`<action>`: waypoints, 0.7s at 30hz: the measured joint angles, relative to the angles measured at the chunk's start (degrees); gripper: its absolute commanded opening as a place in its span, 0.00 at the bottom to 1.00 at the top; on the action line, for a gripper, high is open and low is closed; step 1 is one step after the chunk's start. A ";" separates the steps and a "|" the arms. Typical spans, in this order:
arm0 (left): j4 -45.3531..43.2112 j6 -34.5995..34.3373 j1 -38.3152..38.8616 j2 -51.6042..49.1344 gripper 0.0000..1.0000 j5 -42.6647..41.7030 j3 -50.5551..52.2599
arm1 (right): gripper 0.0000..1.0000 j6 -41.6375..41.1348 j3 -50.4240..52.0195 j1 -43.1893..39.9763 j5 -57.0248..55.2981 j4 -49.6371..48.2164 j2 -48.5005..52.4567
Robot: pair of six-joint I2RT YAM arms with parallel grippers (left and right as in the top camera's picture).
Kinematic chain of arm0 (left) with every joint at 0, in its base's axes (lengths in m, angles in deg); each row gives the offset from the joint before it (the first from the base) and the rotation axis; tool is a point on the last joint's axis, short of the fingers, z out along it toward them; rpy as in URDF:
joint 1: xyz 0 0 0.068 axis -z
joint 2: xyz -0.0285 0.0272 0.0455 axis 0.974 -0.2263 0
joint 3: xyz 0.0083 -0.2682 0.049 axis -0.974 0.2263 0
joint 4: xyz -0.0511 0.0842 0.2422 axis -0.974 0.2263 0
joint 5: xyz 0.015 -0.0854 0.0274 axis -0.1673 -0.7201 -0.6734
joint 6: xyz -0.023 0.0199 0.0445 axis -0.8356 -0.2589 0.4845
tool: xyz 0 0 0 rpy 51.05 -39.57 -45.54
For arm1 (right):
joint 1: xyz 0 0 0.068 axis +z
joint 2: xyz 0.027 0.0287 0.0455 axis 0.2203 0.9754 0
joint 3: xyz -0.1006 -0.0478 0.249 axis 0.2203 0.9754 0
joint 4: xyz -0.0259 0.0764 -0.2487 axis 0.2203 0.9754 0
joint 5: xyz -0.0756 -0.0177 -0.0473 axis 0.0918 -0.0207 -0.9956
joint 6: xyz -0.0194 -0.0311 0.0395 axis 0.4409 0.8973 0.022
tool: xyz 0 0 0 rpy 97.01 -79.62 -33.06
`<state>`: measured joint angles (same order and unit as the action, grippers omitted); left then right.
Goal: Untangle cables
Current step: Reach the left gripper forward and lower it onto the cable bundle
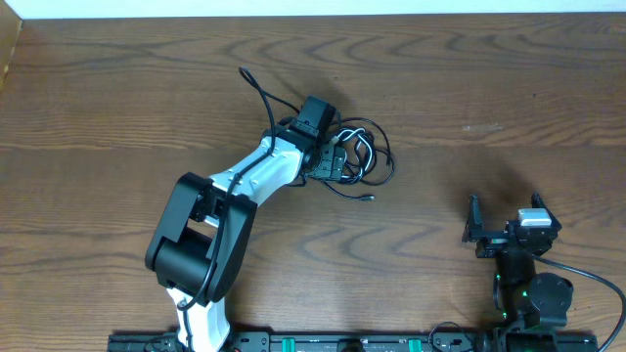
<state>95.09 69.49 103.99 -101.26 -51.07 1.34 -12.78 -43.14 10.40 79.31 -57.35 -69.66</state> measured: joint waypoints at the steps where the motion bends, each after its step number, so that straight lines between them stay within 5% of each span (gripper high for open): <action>1: -0.31 0.02 0.00 -0.39 0.98 0.22 0.00 | 0.99 0.00 0.00 0.00 0.00 0.00 0.00; 5: -0.76 0.22 0.02 -1.16 0.96 0.74 -0.66 | 0.99 0.00 0.00 0.00 0.00 0.00 0.00; 9: -1.05 0.59 0.00 -1.73 0.73 1.14 -1.20 | 0.99 0.00 0.00 0.00 -0.02 0.00 0.00; 10: -1.18 0.55 0.00 -1.75 0.51 1.11 -1.20 | 0.99 0.00 0.00 0.00 0.00 0.00 0.00; 14: -1.46 0.15 0.07 -1.86 0.13 0.61 -1.22 | 0.99 0.00 0.00 0.00 0.00 0.02 0.00; 21: 0.04 -6.21 0.13 -1.86 0.08 0.33 -1.70 | 0.99 0.00 0.00 0.00 0.00 0.00 0.00</action>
<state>95.13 63.29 104.12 -103.12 -50.75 -0.36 -12.78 -43.14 10.40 79.31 -57.35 -69.66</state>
